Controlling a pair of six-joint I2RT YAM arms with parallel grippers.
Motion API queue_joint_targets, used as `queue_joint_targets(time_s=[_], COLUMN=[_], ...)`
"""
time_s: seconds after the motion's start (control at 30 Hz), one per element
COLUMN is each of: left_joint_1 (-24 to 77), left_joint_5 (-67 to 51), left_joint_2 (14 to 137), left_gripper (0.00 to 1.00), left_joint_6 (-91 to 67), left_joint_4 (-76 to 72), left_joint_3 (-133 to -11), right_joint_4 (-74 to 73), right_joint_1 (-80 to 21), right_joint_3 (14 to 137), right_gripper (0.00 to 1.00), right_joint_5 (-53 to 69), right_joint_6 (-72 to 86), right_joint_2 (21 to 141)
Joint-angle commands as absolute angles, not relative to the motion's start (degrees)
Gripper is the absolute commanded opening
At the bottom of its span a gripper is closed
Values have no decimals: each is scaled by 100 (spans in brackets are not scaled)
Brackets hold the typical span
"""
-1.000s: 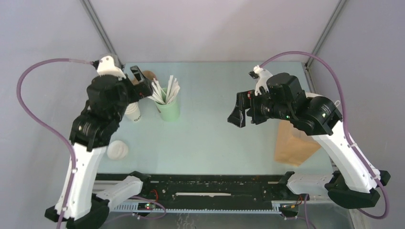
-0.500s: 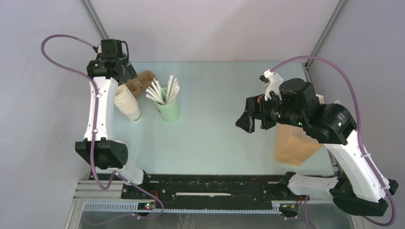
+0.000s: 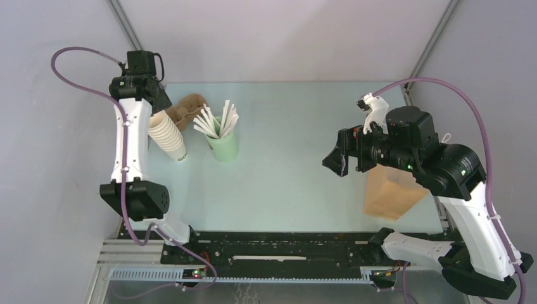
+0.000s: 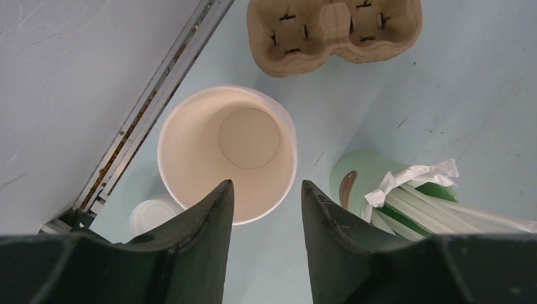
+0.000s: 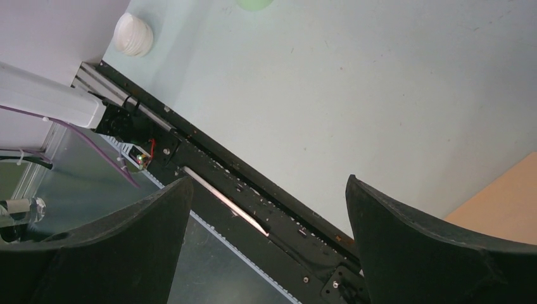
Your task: Pack the takeout coffee
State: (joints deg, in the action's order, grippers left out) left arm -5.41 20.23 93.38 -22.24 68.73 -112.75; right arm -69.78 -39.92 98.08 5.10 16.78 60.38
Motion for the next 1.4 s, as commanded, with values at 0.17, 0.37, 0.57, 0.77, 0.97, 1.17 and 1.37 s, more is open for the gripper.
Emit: queue_joint_targets(time_s=[0.17, 0.37, 0.57, 0.77, 0.97, 1.17, 1.37], left_joint_1=[-621, -627, -626, -624, -624, -628, -617], left_joint_5=[1841, 1813, 1880, 1957, 2104, 2118, 2040], left_joint_2=[9594, 9743, 9806, 9803, 9683, 9635, 9658], left_gripper=[45, 38, 32, 19, 14, 5, 5], left_joint_6=[-2246, -2224, -2160, -2002, -1849, -1795, -1789], left_joint_4=[6850, 6843, 6830, 6792, 6742, 6759, 6759], left_joint_3=[-11538, -11557, -11592, -11681, -11746, -11828, -11741], right_joint_4=[-6710, -6681, -6675, -6671, -6653, -6640, -6660], right_joint_1=[-3690, -3600, -3551, -3533, -3525, -3529, -3524], right_joint_3=[9665, 9616, 9583, 9580, 9580, 9581, 9571], right_gripper=[100, 100, 100, 100, 100, 100, 100], right_joint_5=[847, 927, 948, 950, 987, 1037, 1059], right_joint_6=[1440, 1415, 1413, 1424, 1419, 1446, 1453], right_joint_2=[6031, 6029, 6024, 6045, 6077, 6107, 6101])
